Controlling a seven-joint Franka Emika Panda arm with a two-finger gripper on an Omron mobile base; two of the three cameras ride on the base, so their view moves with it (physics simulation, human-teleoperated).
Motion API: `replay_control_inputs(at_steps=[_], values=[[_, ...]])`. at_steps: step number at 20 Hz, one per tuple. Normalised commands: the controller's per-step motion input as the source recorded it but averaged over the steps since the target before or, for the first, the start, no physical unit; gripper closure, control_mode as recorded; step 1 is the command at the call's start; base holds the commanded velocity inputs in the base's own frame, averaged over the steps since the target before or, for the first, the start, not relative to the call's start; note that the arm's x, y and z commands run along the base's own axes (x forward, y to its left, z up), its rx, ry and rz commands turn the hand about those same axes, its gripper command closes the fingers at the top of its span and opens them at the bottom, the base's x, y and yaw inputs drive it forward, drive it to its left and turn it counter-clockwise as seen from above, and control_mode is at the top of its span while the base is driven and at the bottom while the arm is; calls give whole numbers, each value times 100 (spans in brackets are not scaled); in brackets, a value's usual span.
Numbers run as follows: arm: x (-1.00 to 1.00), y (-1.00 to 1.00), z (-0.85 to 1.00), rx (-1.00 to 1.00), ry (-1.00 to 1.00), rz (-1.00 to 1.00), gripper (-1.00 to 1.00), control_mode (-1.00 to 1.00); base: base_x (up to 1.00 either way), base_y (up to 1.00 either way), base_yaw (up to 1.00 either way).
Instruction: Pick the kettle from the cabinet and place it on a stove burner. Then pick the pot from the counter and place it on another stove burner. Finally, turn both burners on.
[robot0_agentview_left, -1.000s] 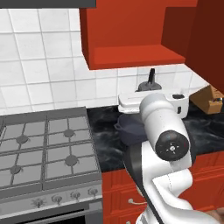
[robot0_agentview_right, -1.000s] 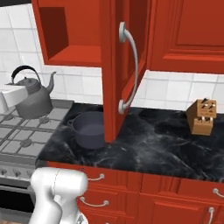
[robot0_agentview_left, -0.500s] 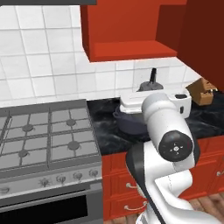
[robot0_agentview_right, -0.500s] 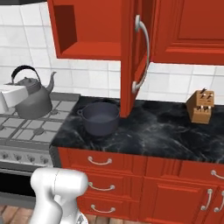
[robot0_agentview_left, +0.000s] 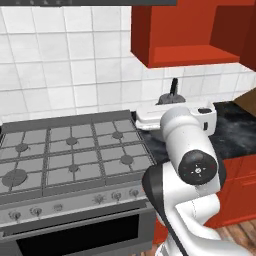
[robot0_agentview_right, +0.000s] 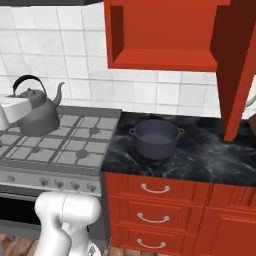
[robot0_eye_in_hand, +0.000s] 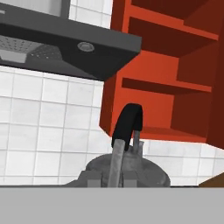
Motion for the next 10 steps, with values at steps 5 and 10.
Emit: replay_control_inputs(at_steps=[5,10], values=[[0,0,0,0,0,0,100,100,2,53,-1],[0,0,0,0,0,0,100,100,12,45,-2]])
